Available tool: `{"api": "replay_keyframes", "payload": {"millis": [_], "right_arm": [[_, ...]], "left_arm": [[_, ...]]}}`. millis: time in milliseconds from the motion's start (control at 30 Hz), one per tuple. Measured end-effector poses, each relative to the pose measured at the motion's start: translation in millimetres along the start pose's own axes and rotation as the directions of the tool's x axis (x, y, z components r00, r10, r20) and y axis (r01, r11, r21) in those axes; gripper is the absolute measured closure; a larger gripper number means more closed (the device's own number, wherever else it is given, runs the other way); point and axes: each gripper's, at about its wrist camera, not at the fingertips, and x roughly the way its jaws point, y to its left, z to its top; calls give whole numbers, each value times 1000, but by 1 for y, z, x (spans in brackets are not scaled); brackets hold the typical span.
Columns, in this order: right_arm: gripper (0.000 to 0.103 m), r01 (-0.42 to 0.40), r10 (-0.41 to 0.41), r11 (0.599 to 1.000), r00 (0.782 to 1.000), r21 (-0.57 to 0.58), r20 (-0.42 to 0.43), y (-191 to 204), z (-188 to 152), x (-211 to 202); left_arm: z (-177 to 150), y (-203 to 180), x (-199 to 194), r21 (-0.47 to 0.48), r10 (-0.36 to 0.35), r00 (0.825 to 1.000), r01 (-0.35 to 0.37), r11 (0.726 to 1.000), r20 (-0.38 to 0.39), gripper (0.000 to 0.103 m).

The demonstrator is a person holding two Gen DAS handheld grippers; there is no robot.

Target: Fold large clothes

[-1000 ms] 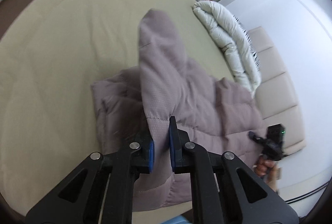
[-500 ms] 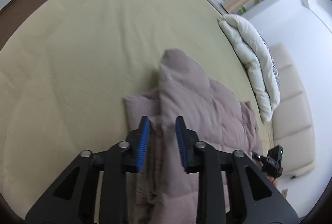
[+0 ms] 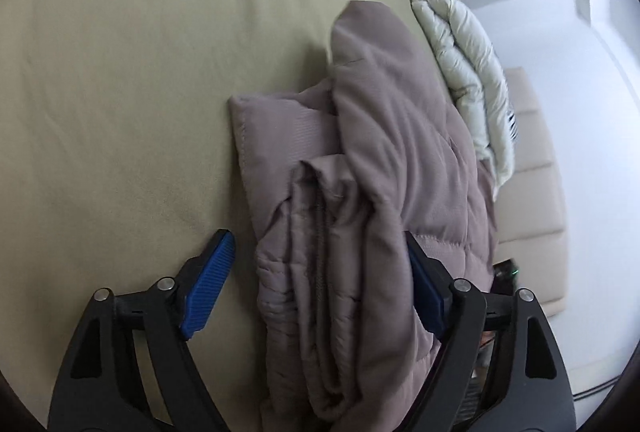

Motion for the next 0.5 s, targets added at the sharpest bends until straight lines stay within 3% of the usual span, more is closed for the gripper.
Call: {"api": "replay_keyframes", "payload": {"millis": [133,200,333,500], "right_arm": [[4,15,-18,999,999,-44,-50,9,2,13],[8,18,-23,998,998,-65,-66,10,4,20],[15,41,-45,996,998,-76,-54,13,9,26],[49,51,-56,990,998,-130,-38,24,-3,11]], "left_arm": [[1,4,22,3,-3,1000,3,1000,14,27],[5,2,31,-10,-29,1000,29,1000,-2,43],[14,-6,45,-49,-83,996,83,995,-8,63],[8,-38,46,3,-51,999,51,999,16,76]]}}
